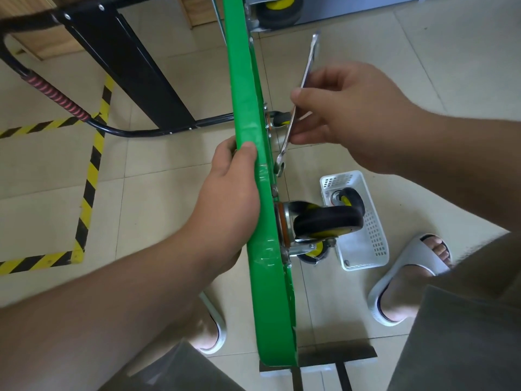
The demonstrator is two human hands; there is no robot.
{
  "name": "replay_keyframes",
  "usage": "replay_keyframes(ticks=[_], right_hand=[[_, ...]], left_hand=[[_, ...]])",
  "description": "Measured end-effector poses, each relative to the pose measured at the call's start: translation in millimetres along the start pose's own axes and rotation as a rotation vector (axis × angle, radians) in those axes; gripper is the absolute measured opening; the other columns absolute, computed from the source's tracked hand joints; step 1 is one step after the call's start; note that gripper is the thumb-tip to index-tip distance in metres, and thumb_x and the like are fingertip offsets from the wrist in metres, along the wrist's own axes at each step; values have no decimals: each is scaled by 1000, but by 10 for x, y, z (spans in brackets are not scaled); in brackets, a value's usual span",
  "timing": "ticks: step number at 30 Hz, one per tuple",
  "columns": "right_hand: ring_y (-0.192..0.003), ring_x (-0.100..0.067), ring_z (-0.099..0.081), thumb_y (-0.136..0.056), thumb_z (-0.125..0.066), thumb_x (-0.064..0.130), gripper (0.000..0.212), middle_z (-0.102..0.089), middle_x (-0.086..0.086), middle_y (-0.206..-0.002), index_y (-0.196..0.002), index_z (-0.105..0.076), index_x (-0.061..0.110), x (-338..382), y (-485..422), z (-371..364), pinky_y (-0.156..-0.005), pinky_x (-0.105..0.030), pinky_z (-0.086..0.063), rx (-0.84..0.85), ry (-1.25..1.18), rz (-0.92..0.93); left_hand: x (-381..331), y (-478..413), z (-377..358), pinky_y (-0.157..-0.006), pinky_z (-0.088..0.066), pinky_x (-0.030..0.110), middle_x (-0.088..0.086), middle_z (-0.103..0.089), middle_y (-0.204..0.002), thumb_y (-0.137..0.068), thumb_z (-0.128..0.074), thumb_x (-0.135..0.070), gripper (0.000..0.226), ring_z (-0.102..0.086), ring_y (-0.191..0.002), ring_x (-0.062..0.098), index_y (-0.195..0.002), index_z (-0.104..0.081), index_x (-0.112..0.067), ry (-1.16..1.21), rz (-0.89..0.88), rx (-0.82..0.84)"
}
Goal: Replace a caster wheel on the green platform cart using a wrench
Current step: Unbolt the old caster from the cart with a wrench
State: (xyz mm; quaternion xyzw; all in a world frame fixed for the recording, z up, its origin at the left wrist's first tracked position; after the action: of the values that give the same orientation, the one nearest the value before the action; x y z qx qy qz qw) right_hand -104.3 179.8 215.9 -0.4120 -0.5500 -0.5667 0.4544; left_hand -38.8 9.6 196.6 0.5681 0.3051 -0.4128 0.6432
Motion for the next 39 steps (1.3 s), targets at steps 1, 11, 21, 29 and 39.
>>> replay_keyframes(ticks=[1,11,21,29,39], right_hand=[[-78,-30,-78,-100,-63,13,19,-71,-16,-92,-111,-63,-2,-64,-35,-8,-72,-34,-64,1,-16,-47],[-81,-34,-78,-99,-64,12,27,-70,-23,-98,-117,-60,-7,-425,-86,-124,-72,-34,-64,55,-95,-291],[-84,-31,-77,-97,-68,16,27,-71,-25,-113,-118,-63,-1,-410,-61,-298,-74,-33,-63,156,-90,-297],[-85,-28,-77,-97,-67,12,16,-75,-17,-98,-111,-66,6,151,252,-298,-79,-39,-65,196,96,77],[-96,-15,-72,-90,-75,11,17,-73,-2,-98,-105,-71,13,236,846,-276,-88,-34,-61,248,311,503]], left_hand=[[1,-2,4,-62,-51,35,2,-60,-81,-108,-39,-43,27,-58,-72,20,-123,-61,-39,-7,3,-5],[7,-10,0,-65,-51,38,4,-59,-84,-108,-39,-45,28,-58,-74,22,-127,-59,-40,-23,11,-8],[5,5,8,-62,-52,36,2,-61,-83,-108,-39,-45,28,-59,-72,20,-128,-59,-41,-15,12,-2],[-15,18,11,-64,-58,36,8,-69,-91,-108,-40,-43,22,-66,-77,23,-121,-58,-44,-11,11,-19],[-18,-7,33,-66,-60,32,-1,-71,-94,-109,-41,-38,27,-70,-84,20,-129,-58,-33,-4,-29,-4]])
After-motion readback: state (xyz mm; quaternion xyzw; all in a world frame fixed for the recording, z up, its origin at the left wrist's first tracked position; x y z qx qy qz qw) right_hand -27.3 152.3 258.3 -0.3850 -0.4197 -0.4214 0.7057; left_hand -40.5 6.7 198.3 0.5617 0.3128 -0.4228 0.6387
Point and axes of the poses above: each hand's wrist, its own y-axis away from the middle knuckle, its own z-axis out of the back of the hand, x = y × z, the point moved 8 cm from there along -y, towards the middle knuckle
